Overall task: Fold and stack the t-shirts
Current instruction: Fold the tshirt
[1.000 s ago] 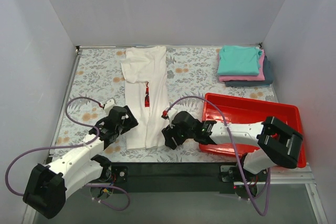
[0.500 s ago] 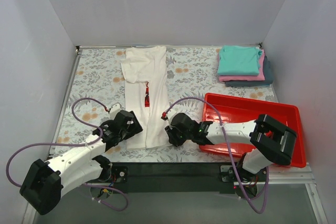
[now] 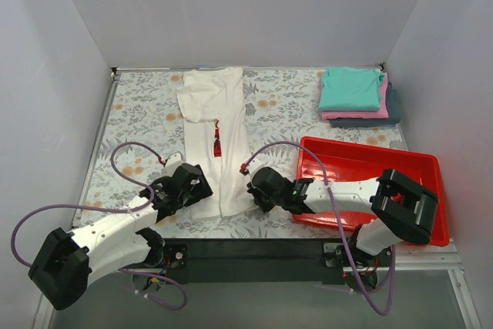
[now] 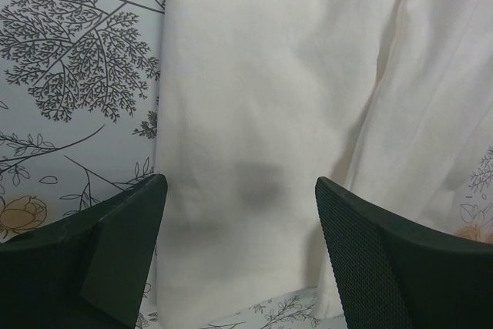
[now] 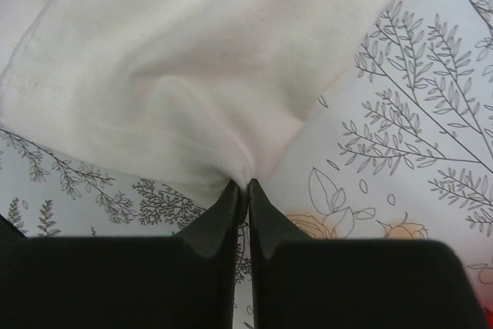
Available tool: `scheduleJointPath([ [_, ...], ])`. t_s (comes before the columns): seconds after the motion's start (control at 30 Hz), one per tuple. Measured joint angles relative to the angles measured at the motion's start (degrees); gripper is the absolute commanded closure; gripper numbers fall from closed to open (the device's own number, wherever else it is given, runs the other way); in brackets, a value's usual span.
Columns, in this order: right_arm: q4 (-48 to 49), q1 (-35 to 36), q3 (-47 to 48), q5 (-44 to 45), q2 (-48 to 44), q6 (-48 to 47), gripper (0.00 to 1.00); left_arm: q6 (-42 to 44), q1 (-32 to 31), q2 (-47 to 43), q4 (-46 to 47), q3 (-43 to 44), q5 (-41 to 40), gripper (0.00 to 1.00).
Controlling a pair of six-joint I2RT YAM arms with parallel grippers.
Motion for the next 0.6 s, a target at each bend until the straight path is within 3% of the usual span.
scheduleJointPath([
  [0.4, -5.05, -2.03, 0.00, 6.40, -1.70, -0.37, 0.99, -4.07, -8.55, 2.60, -5.84, 2.71, -0.96, 0.28],
  [0.6, -5.09, -2.03, 0.00, 6.43, -1.70, -0.66, 0.99, -8.70, -12.26, 1.09, -9.05, 2.47, 0.17, 0.39],
])
